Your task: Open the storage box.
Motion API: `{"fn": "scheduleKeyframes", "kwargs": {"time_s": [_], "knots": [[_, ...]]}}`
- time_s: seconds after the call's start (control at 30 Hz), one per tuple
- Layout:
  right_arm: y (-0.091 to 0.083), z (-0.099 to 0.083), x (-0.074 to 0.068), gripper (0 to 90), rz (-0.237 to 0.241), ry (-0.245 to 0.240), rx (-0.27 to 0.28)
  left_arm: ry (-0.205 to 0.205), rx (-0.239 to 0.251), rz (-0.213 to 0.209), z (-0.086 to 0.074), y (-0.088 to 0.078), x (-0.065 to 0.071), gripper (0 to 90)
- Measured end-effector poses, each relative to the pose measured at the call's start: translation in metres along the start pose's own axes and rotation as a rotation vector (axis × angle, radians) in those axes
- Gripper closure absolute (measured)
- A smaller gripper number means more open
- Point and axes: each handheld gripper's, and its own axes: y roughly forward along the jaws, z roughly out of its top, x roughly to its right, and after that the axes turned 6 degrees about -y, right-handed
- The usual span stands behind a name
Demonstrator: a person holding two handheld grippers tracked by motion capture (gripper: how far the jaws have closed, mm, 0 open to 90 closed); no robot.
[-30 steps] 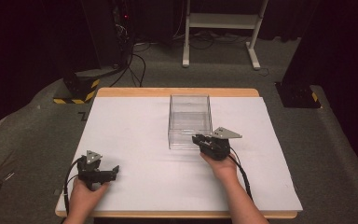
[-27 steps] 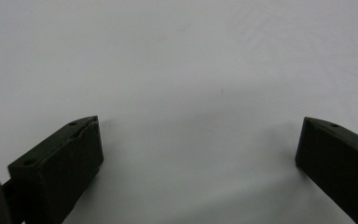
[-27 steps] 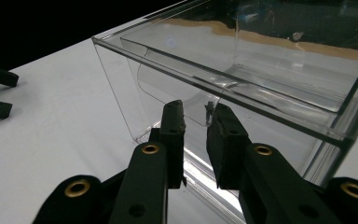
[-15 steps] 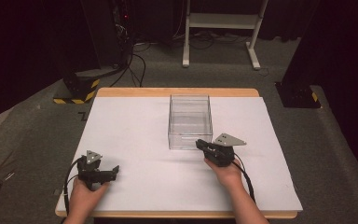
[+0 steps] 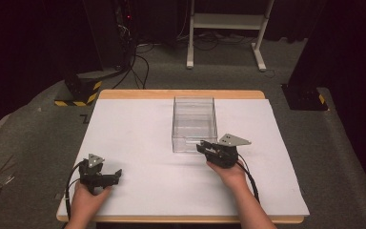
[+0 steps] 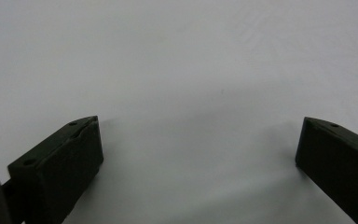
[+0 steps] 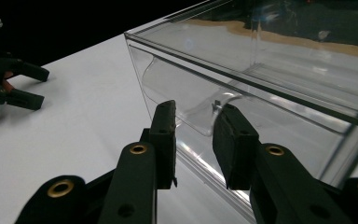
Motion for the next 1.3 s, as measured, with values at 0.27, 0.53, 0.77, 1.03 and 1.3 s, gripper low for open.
{"fn": "scheduleKeyframes", "kwargs": {"time_s": [0.27,0.53,0.77,1.03,1.3], "knots": [[-0.001,-0.001,0.002,77.2,0.020,-0.009,0.000,0.001,-0.001,0.000,0.000,0.000,0.000,0.8],[-0.005,-0.003,0.003,80.1,0.021,-0.011,0.002,-0.002,-0.001,0.000,0.000,0.000,0.000,0.8],[-0.009,-0.003,-0.002,81.8,0.034,-0.022,0.008,0.000,0.001,0.001,0.000,0.000,0.000,0.8],[-0.017,-0.009,-0.007,82.3,0.048,-0.022,0.016,0.000,0.001,0.000,0.000,0.000,0.000,0.8],[-0.026,-0.015,-0.014,83.0,0.055,-0.022,0.015,-0.001,0.000,0.000,0.000,0.000,0.000,0.8]]}}
